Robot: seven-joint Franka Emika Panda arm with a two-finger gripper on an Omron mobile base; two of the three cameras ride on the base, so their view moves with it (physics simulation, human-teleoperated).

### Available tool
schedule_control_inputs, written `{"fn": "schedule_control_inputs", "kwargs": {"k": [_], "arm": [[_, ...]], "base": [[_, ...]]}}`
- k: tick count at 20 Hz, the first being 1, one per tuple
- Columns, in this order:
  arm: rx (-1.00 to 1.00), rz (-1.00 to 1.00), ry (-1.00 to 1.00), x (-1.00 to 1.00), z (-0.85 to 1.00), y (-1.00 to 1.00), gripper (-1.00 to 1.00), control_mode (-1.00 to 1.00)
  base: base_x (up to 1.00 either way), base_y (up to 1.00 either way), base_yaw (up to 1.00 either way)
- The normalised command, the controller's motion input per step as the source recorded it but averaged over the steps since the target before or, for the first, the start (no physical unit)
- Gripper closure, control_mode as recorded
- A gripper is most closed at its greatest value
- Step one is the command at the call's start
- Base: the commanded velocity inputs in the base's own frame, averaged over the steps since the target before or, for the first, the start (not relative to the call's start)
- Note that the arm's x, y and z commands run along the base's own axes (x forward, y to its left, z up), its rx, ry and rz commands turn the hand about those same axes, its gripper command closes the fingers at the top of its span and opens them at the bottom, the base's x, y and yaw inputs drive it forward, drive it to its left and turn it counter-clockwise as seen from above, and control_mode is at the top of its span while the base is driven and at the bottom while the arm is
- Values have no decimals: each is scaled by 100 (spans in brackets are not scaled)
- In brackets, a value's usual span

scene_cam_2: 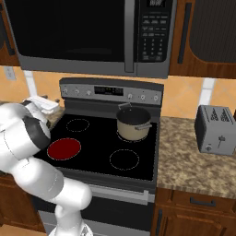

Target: Turn off the front left burner of the stove.

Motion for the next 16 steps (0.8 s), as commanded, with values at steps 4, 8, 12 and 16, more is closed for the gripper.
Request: {"fn": "schedule_control_inputs", "kwargs": {"k": [4,8,12,16], "arm": [[0,0,0,33,0,6,-100,-100],[0,1,0,28,0,8,-100,-100],[0,1,0,18,0,14,-100,-100],[0,4,0,27,0,5,-100,-100]], "base": [[0,0,0],[0,0,0],[0,0,0],[0,0,0]]}}
